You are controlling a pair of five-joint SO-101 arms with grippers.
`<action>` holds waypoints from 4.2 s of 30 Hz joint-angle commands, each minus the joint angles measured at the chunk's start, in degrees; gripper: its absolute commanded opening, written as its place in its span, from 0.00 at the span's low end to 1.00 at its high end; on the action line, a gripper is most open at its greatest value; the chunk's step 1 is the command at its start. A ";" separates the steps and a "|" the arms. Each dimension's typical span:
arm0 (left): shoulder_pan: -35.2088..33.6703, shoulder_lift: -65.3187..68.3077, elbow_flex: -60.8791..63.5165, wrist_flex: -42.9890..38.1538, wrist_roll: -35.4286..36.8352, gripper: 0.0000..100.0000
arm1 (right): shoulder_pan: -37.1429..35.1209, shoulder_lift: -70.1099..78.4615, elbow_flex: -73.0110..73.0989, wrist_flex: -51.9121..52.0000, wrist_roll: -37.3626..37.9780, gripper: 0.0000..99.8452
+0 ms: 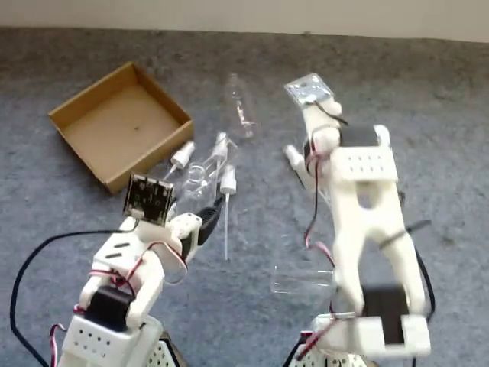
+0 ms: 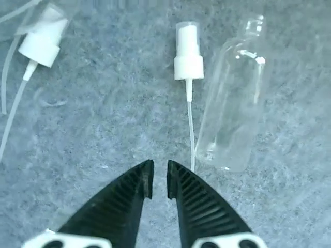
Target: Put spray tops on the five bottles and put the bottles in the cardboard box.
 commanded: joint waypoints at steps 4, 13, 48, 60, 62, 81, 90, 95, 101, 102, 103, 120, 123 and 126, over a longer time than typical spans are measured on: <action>3.38 -13.05 4.88 -1.67 0.88 0.15 | -0.92 19.12 -23.16 7.43 5.71 0.10; 3.38 -13.76 6.46 -1.85 1.14 0.15 | -2.51 35.91 -44.35 13.14 13.19 0.20; 9.71 -13.76 14.29 -8.09 0.79 0.15 | -3.21 57.27 -60.88 17.89 18.37 0.20; 9.71 -13.76 15.43 -8.35 0.79 0.15 | -2.51 56.84 -60.79 18.33 18.29 0.00; 9.71 -13.76 15.43 -8.62 0.79 0.15 | -2.51 56.66 -60.97 19.65 17.67 0.00; 10.59 -13.76 17.27 -15.30 0.70 0.15 | -2.86 34.95 -81.89 25.63 -6.77 0.00; 22.37 -13.67 17.27 -12.84 0.70 0.15 | -7.96 12.00 -67.12 25.63 -9.85 0.00; 26.51 -13.67 17.27 -10.29 0.70 0.15 | -11.91 -2.42 -57.36 25.45 -9.93 0.00; 26.95 -13.67 17.27 -10.29 0.79 0.15 | -12.26 -13.93 -52.09 24.22 -9.93 0.00; 26.95 -13.67 17.27 -10.29 0.79 0.15 | -12.26 -15.52 -51.12 24.31 -9.93 0.00; 26.95 -13.67 17.27 -10.29 0.88 0.15 | -12.26 -17.01 -50.07 24.31 -9.93 0.00; 34.15 -13.67 17.27 -10.37 1.14 0.15 | -12.26 -42.07 -24.92 13.76 -16.70 0.00; 34.15 -13.67 17.27 -10.37 1.14 0.15 | -12.26 -45.93 -17.01 7.16 -18.46 0.00; 34.15 -13.67 17.27 -10.37 1.14 0.15 | -12.26 -49.71 -10.33 2.68 -18.81 0.00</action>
